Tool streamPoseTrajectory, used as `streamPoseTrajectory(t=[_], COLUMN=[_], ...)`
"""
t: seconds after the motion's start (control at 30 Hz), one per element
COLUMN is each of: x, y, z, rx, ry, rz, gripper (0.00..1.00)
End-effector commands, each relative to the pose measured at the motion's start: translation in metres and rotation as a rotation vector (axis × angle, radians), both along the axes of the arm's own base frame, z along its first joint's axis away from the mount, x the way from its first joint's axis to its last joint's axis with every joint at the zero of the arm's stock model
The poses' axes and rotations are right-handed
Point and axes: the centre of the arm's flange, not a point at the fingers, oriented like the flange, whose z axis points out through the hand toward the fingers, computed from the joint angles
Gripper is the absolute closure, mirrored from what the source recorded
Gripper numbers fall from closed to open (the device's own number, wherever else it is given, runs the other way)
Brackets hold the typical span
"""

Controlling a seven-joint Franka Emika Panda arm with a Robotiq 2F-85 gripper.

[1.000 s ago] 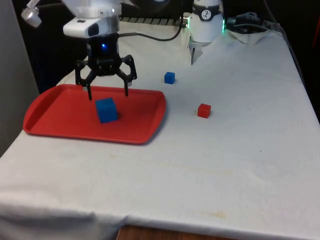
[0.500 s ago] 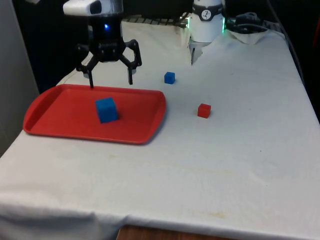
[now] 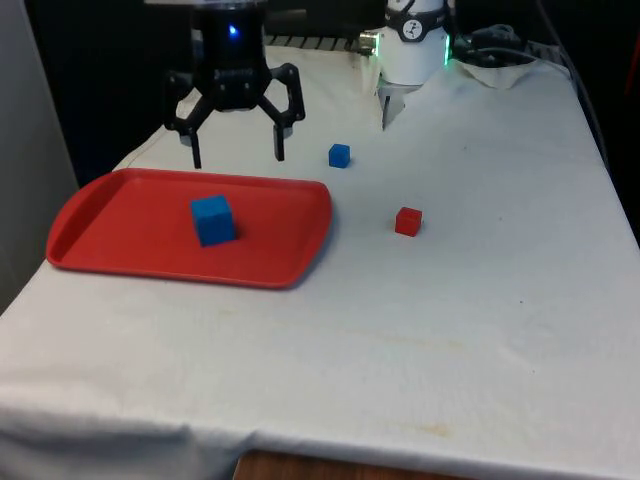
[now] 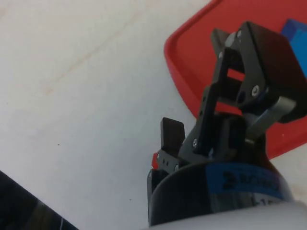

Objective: Pick up the largest block and place it onto the tray.

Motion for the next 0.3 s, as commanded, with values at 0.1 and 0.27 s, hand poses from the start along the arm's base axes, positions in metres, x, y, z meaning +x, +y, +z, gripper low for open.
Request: streamPoseTrajectory(t=[0.1,0.27], x=[0.009,0.014], y=[0.012,0.021], z=[0.008,0.012], rx=[-0.016,-0.013], ry=[0.003,-0.008], rz=[0.001,0.009], gripper=[0.0,0.0])
